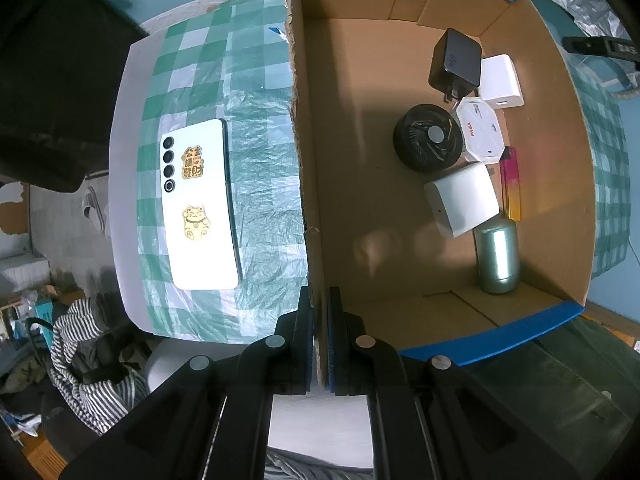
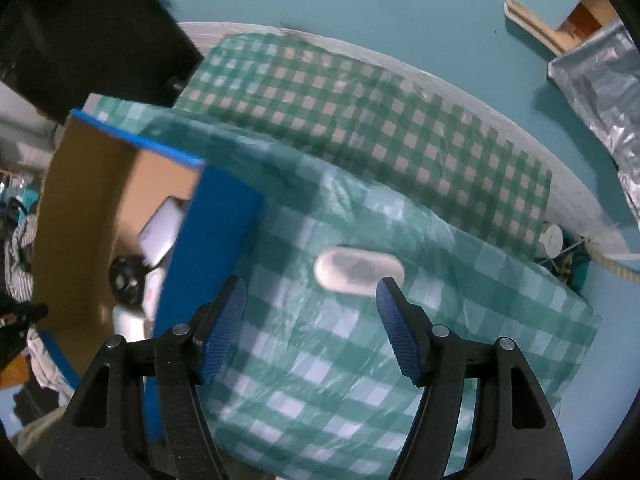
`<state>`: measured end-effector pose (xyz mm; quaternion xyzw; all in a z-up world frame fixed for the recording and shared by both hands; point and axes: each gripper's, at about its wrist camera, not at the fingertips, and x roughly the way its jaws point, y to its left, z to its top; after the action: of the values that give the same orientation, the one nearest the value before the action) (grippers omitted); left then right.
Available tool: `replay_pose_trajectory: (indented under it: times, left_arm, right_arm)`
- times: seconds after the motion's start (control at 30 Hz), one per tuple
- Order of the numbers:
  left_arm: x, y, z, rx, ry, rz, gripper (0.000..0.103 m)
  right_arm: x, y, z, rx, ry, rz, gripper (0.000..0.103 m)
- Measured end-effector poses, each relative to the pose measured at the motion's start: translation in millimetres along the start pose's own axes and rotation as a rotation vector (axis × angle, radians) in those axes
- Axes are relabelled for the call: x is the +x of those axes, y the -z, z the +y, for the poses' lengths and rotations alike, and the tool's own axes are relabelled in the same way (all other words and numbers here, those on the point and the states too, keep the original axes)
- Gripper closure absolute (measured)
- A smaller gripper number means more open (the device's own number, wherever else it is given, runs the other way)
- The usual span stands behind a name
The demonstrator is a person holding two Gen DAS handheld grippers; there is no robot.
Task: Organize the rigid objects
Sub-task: 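Move the right gripper down to the white oval power bank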
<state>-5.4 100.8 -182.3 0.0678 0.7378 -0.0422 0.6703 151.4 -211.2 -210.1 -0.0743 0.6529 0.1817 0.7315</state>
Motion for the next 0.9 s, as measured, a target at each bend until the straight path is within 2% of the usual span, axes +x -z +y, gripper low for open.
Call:
replay_pose_trajectory:
  times: [0.3,0.5,0.9]
  left_arm:
    - [1.3,-0.6,0.9,-0.018,0.001,0.003,0.099]
    - [1.2,-0.8,1.4,-0.031,0.000,0.006,0.099]
    - [0.9,-0.9,2.2,-0.047,0.004,0.007,0.099]
  right_arm:
    - [36.0,-9.3,-7.3,-0.066,0.036,0.011,0.034]
    - [52.1,-16.0,-7.8,-0.095,0.010,0.046,0.034]
    - [62.1,6.3,-8.6,-0.104,-0.014,0.124,0.034]
